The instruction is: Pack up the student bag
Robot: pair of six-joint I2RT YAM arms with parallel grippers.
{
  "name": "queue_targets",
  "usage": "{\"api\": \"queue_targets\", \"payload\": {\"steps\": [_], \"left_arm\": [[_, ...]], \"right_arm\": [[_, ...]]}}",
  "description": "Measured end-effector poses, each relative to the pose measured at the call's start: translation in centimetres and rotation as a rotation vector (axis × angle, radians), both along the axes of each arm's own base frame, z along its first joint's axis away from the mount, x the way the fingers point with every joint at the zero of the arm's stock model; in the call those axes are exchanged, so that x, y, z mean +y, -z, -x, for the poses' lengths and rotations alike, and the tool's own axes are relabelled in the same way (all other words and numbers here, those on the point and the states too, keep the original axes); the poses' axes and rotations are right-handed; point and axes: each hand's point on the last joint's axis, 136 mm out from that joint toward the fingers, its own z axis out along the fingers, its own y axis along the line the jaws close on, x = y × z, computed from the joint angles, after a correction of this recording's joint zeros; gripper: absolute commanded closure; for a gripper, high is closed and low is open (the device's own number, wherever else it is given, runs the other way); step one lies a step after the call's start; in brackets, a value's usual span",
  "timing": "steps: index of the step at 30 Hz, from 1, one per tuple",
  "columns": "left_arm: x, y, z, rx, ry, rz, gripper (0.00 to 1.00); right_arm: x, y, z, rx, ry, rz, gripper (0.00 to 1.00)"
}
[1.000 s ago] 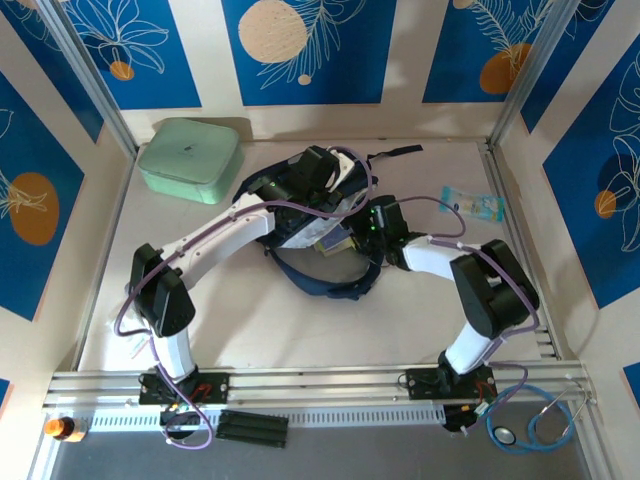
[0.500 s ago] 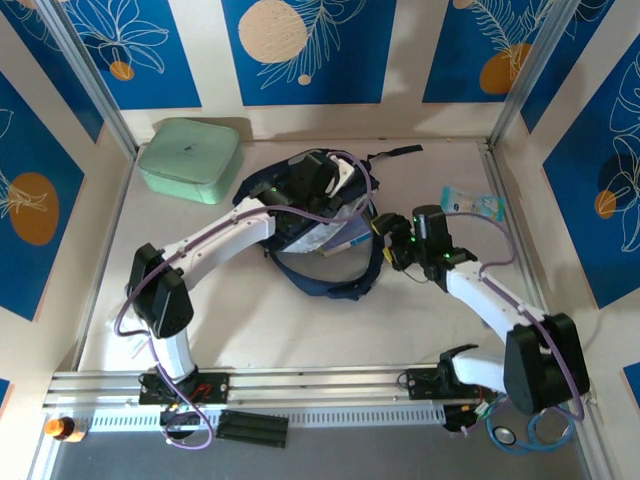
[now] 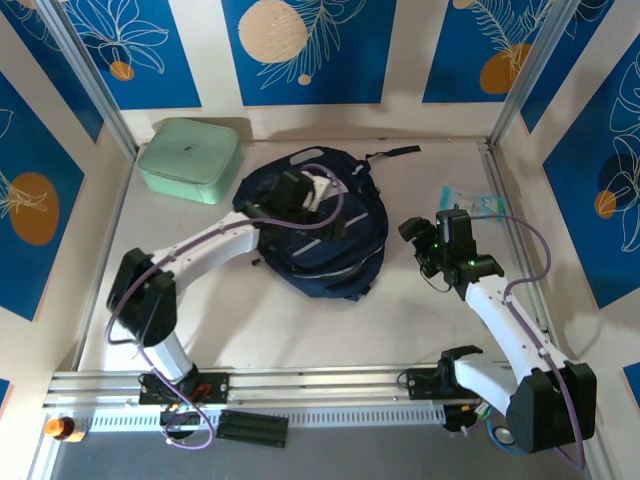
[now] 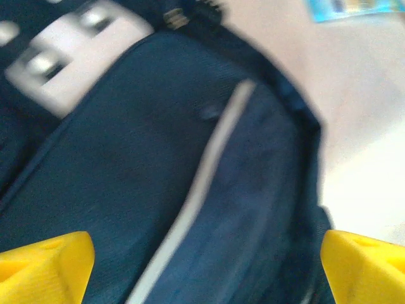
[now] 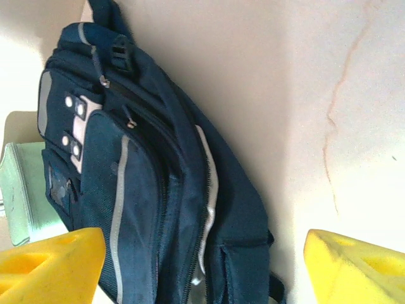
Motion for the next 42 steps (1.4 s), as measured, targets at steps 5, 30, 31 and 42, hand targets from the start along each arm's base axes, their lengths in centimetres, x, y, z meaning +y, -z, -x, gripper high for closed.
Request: {"api": "queue_targets", "payload": {"steps": [5,30,31,42], "left_arm": [[7.9,2.4,-0.7,0.09,-0.275,0.045,0.13],[17.2,12.6,-5.2,0.375,-0.753,0.397,0.49],[17.0,12.5,-5.5,0.375,-0.746,0.405,0.51],[16.2,13.5,-6.0,0.413,-0.733,0.436,0.62]], "right_arm": [[1.7,0.3,-0.3,0.023,-0.069,0.015,0.17],[5.2,3.6,1.3,0.129,-0.189,0.008,0.21],[5.2,3.8,1.4,0.134,-0.192,0.007,0.22],[7.3,5.6,2.0,0.185,-0.277,-0.052,0.32]]}}
